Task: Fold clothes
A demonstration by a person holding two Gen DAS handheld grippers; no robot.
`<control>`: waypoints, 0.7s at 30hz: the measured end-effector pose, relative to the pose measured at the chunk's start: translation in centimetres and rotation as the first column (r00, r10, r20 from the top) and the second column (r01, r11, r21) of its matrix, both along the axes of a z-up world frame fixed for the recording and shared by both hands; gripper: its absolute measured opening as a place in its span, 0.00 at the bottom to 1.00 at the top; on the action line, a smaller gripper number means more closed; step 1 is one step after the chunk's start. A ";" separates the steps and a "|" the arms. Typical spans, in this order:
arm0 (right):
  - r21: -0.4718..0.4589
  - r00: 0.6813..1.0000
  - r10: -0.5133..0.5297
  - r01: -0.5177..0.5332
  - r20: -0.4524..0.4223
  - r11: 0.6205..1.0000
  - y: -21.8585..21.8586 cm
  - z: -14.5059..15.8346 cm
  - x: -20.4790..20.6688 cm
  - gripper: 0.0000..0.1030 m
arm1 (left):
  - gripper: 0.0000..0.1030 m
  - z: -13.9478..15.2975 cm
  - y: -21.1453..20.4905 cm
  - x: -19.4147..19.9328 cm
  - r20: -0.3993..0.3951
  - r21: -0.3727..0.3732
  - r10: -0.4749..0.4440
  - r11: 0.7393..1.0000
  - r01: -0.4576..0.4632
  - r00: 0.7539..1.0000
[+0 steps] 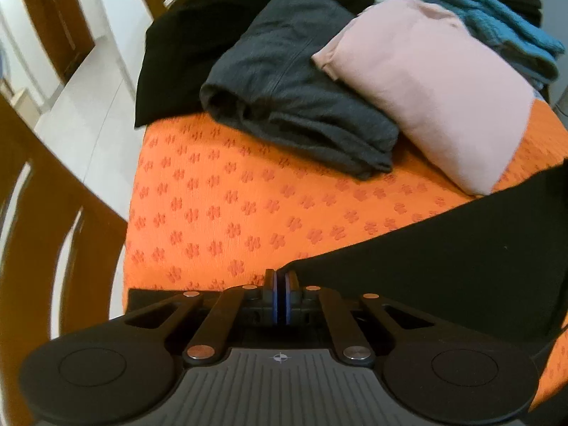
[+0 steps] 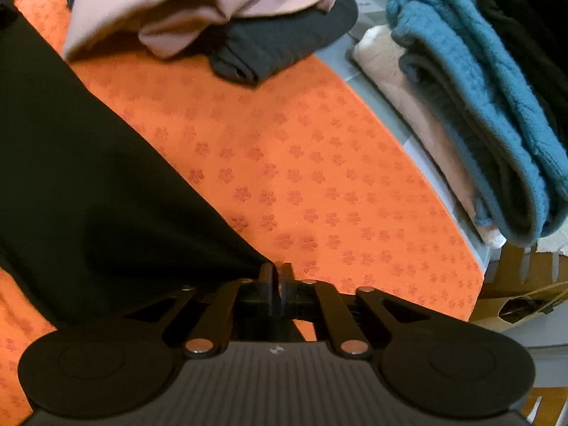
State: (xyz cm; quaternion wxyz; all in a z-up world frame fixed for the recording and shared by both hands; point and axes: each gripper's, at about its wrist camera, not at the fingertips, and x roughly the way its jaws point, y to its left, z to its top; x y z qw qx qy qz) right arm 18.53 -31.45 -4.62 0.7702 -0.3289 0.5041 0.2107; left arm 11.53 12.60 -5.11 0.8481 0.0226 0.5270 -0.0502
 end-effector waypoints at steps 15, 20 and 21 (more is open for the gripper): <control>0.295 0.919 -0.393 0.387 -0.041 0.874 -13.2 7.4 -5.3 0.42 | 0.63 6.0 -3.1 -4.8 -0.008 -0.299 0.152 0.943 -0.147 0.988; 0.324 0.847 -0.523 0.524 -0.099 0.788 -19.4 5.9 -9.5 0.42 | 0.66 6.8 -7.3 -7.1 -0.022 -0.338 0.102 0.936 -0.103 0.995; 0.331 0.830 -0.547 0.549 -0.107 0.768 -20.5 5.4 -10.2 0.42 | 0.67 6.8 -8.1 -7.4 -0.024 -0.338 0.093 0.936 -0.096 0.995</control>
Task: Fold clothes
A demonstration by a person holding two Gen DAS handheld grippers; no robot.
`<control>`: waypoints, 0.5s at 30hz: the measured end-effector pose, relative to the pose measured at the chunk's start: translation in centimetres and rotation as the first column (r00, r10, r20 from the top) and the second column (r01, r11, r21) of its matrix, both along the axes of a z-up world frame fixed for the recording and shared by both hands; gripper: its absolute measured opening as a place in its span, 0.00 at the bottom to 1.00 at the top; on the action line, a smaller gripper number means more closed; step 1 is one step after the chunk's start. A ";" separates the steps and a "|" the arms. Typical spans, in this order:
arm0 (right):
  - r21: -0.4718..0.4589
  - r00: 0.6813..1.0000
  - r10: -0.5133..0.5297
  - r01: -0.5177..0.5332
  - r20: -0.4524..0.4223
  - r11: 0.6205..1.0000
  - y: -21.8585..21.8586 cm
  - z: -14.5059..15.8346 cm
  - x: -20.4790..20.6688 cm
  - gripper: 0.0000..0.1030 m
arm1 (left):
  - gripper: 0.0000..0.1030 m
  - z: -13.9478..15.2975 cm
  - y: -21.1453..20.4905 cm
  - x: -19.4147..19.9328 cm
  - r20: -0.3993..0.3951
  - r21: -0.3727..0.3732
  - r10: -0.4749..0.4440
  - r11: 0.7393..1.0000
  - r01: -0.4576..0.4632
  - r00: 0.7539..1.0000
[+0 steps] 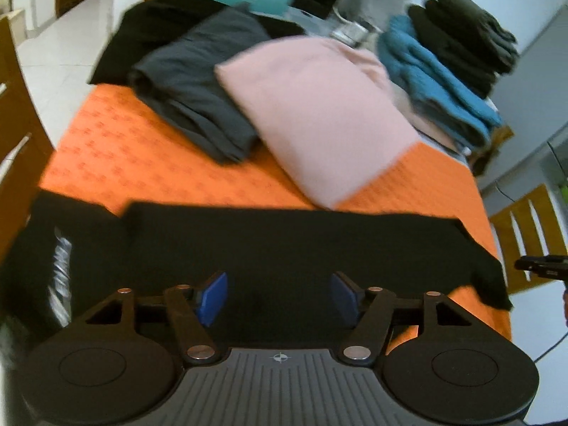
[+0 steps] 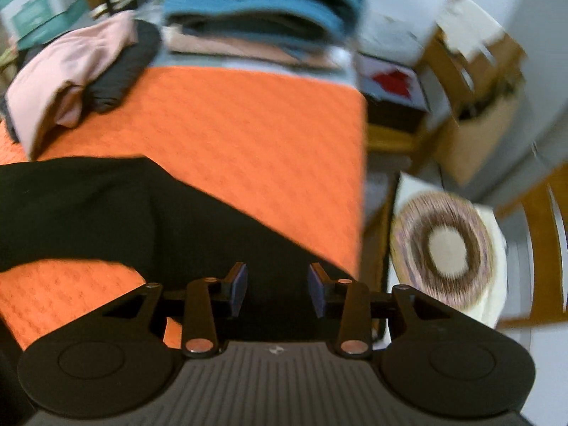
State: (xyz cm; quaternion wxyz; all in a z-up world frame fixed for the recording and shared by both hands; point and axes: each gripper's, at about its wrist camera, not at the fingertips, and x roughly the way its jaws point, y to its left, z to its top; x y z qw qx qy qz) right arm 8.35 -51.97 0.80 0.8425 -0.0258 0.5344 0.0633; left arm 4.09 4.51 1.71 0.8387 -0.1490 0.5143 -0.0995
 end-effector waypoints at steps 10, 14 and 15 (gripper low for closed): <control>0.250 0.962 -0.269 0.273 -0.054 0.929 -9.5 -6.0 -3.4 0.61 | 0.71 0.1 -6.9 -4.3 -0.049 -0.007 -0.029 1.000 0.029 0.998; 0.358 0.944 -0.312 0.330 -0.110 0.874 -11.3 -9.0 -2.2 0.68 | 0.71 0.0 -8.9 -5.9 -0.073 0.001 0.003 1.000 -0.003 0.997; 0.397 0.939 -0.322 0.343 -0.121 0.851 -11.8 -9.7 -2.1 0.72 | 0.71 -0.1 -9.4 -6.3 -0.079 0.002 0.013 1.000 -0.013 0.997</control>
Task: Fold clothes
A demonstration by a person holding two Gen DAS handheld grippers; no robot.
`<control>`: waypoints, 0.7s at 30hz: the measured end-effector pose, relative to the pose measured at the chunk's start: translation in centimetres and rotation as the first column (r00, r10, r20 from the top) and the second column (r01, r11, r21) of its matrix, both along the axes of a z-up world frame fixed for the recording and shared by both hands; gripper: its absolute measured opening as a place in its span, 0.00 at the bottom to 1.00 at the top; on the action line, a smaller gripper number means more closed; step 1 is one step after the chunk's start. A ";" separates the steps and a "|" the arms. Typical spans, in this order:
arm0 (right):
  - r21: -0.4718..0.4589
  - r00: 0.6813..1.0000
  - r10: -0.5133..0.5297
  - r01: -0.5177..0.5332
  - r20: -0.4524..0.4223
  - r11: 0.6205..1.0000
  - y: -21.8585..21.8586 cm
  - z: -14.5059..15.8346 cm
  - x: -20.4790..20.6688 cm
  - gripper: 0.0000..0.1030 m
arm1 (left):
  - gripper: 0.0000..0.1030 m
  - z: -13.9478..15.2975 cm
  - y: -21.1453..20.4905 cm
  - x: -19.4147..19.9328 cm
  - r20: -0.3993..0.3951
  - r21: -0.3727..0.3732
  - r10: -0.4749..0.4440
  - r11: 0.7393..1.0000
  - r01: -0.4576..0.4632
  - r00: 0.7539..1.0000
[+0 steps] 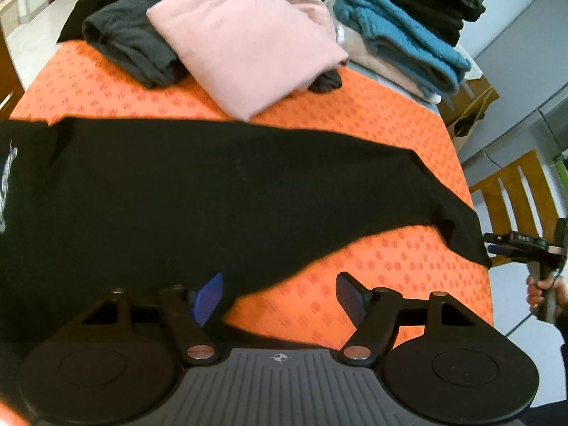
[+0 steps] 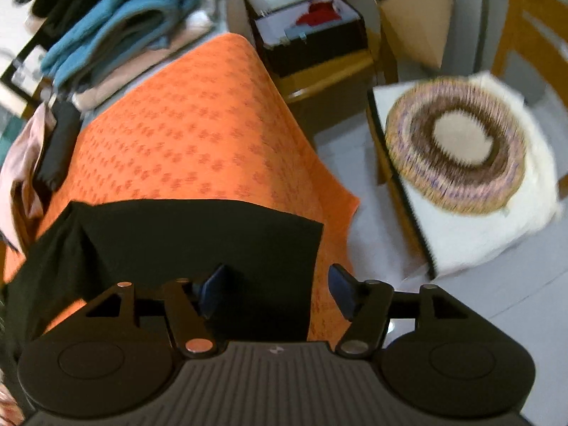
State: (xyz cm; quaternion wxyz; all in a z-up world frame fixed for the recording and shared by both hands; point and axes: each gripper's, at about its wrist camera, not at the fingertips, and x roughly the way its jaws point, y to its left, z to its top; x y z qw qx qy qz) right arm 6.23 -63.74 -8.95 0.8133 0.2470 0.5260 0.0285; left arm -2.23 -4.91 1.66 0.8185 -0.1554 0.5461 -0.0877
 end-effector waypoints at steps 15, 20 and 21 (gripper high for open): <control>0.067 0.974 0.041 -0.058 0.224 0.996 -1.1 5.6 2.9 0.05 | 0.71 -0.1 -5.5 -4.2 -0.022 -0.024 0.112 0.993 -0.112 0.993; -0.147 0.945 0.188 -0.152 0.269 0.977 0.4 9.9 8.0 0.05 | 0.71 0.1 -6.1 -5.3 -0.008 -0.040 0.144 0.989 -0.144 0.990; -0.196 0.941 0.217 -0.168 0.262 0.966 0.8 10.3 9.1 0.05 | 0.71 0.2 -6.1 -5.5 -0.001 -0.044 0.152 0.987 -0.152 0.988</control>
